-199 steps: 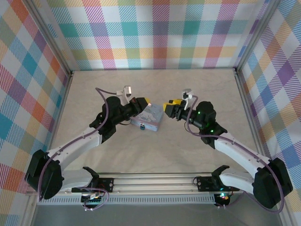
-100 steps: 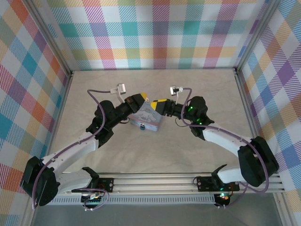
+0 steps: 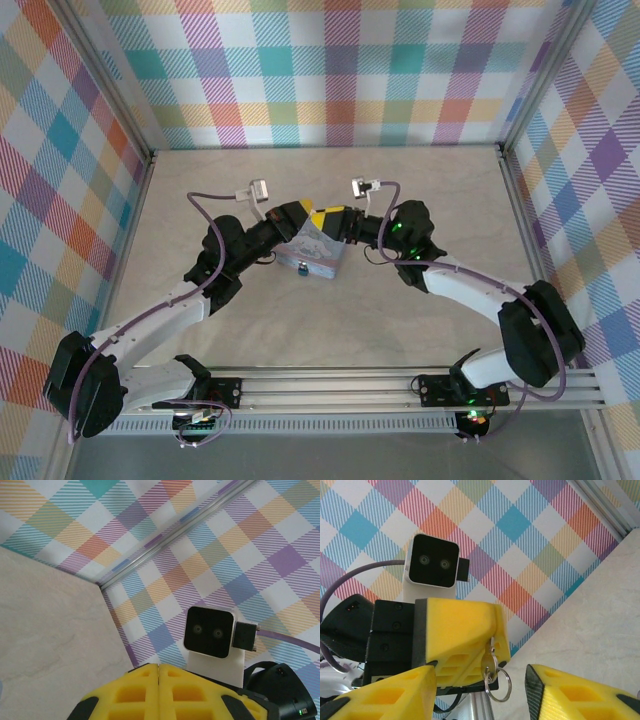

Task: Unlock the padlock with the key

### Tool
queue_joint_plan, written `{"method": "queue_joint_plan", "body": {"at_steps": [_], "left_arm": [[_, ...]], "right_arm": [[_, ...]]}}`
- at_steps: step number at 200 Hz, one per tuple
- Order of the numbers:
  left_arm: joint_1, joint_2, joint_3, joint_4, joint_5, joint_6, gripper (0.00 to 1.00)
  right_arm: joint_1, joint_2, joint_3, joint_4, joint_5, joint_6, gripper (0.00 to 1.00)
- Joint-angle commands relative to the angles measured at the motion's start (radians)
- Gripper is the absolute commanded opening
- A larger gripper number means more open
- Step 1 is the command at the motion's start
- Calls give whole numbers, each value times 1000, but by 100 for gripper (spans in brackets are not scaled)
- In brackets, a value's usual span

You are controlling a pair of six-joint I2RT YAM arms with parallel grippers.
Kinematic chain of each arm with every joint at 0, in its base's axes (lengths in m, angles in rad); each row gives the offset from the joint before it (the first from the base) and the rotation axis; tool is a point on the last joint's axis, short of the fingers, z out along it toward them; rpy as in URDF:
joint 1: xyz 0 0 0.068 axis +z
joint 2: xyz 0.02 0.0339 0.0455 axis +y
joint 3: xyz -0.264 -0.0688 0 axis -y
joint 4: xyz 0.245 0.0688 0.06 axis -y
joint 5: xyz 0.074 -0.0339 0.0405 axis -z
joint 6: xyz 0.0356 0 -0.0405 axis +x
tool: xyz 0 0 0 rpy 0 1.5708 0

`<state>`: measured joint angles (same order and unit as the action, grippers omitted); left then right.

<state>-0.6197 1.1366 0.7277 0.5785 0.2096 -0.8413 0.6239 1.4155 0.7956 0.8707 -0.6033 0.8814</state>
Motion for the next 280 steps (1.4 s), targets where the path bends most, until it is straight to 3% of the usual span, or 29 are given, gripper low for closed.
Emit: {"method": "queue_joint_plan", "body": {"at_steps": [1,60,144,186,213,257,280], "left_arm": [[-14,-18,-7,34,-17,-1,0],[-14,-15,-6,35,-18,-5,0],[-15,-15,-7,28,-14,-3,0],[-14,-65,22,-156,-56,79,47],[-1,-116,65,-397,-102,161,65],[90,-129,16,-601,-21,185,73],[130,-135,-61,-626,36,208,74]], "right_arm": [[10,9,40,21,4,7,49],[13,23,52,12,19,15,36],[14,7,63,-101,75,-9,0],[13,-73,60,-358,127,-174,0],[14,-131,70,-609,173,-341,0],[12,-113,91,-880,216,-507,0],[7,-70,94,-904,213,-531,0]]}}
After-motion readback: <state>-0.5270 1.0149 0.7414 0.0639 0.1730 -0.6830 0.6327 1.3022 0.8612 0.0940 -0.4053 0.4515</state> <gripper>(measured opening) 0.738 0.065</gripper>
